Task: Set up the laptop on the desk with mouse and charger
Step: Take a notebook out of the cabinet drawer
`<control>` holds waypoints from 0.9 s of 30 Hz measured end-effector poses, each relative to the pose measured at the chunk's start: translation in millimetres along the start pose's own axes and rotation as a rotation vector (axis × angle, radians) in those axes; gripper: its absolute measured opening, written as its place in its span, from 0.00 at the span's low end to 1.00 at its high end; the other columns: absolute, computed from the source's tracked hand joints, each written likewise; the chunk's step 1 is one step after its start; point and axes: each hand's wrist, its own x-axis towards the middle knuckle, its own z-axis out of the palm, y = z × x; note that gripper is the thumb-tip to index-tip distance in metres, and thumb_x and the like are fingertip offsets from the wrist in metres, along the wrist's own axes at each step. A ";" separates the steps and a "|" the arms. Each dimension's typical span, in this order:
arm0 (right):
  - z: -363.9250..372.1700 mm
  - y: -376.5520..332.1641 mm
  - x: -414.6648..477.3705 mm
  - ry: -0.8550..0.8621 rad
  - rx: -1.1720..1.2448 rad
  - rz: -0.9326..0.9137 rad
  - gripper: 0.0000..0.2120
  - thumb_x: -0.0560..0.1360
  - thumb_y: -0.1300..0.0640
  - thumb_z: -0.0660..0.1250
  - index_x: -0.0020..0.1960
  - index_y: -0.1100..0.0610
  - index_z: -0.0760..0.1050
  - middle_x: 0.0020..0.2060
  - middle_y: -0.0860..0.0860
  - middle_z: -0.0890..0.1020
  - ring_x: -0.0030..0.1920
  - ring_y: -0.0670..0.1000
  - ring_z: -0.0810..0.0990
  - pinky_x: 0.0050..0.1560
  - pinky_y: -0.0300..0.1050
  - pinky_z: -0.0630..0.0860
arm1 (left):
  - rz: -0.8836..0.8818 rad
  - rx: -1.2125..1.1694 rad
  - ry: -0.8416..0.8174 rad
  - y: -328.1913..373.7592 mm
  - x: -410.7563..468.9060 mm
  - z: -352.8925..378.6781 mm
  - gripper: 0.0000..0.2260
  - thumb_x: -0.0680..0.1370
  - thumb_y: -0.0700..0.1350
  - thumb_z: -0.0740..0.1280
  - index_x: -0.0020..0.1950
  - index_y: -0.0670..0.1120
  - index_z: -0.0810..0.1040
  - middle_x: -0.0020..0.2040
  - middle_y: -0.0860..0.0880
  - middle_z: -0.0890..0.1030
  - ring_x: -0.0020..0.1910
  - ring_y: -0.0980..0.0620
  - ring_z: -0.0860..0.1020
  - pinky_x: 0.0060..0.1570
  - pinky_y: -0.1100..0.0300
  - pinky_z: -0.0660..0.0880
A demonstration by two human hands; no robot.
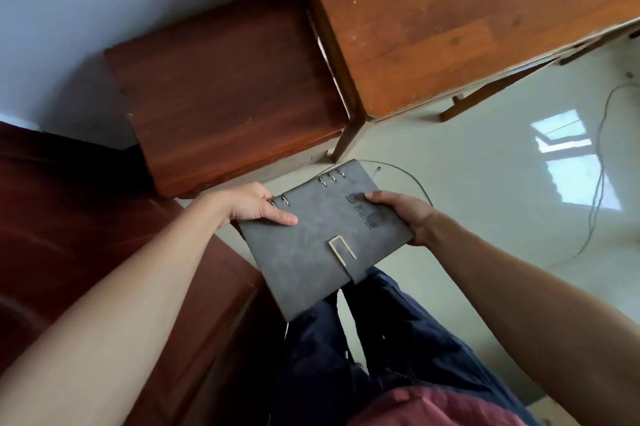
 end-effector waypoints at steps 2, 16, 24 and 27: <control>-2.5 1.5 -18.2 0.009 0.037 -0.032 0.13 0.64 0.50 0.74 0.42 0.57 0.85 0.43 0.55 0.86 0.37 0.52 0.85 0.37 0.45 0.82 | 0.019 0.051 -0.039 15.3 -13.7 9.4 0.34 0.51 0.62 0.81 0.51 0.44 0.83 0.46 0.47 0.86 0.45 0.47 0.85 0.49 0.52 0.81; -131.9 -26.8 -137.8 0.990 0.143 -0.485 0.16 0.71 0.64 0.69 0.58 0.56 0.73 0.41 0.55 0.82 0.35 0.52 0.81 0.38 0.45 0.77 | 0.443 0.134 0.098 203.7 -62.8 58.8 0.24 0.57 0.64 0.79 0.41 0.46 0.84 0.41 0.47 0.86 0.39 0.48 0.84 0.41 0.56 0.80; -249.9 -32.1 -204.5 1.026 0.223 -0.595 0.07 0.76 0.59 0.61 0.48 0.58 0.78 0.37 0.52 0.82 0.35 0.53 0.75 0.34 0.44 0.70 | 0.630 0.162 0.249 366.6 -45.7 137.3 0.17 0.72 0.55 0.72 0.34 0.43 0.78 0.34 0.47 0.81 0.32 0.50 0.77 0.34 0.59 0.71; -303.0 -38.2 -224.7 0.941 0.291 -0.635 0.08 0.77 0.56 0.62 0.45 0.59 0.77 0.33 0.53 0.78 0.28 0.51 0.69 0.26 0.41 0.63 | 0.713 0.212 0.250 424.2 -30.3 182.7 0.21 0.74 0.54 0.72 0.41 0.35 0.75 0.36 0.44 0.78 0.35 0.51 0.74 0.36 0.55 0.69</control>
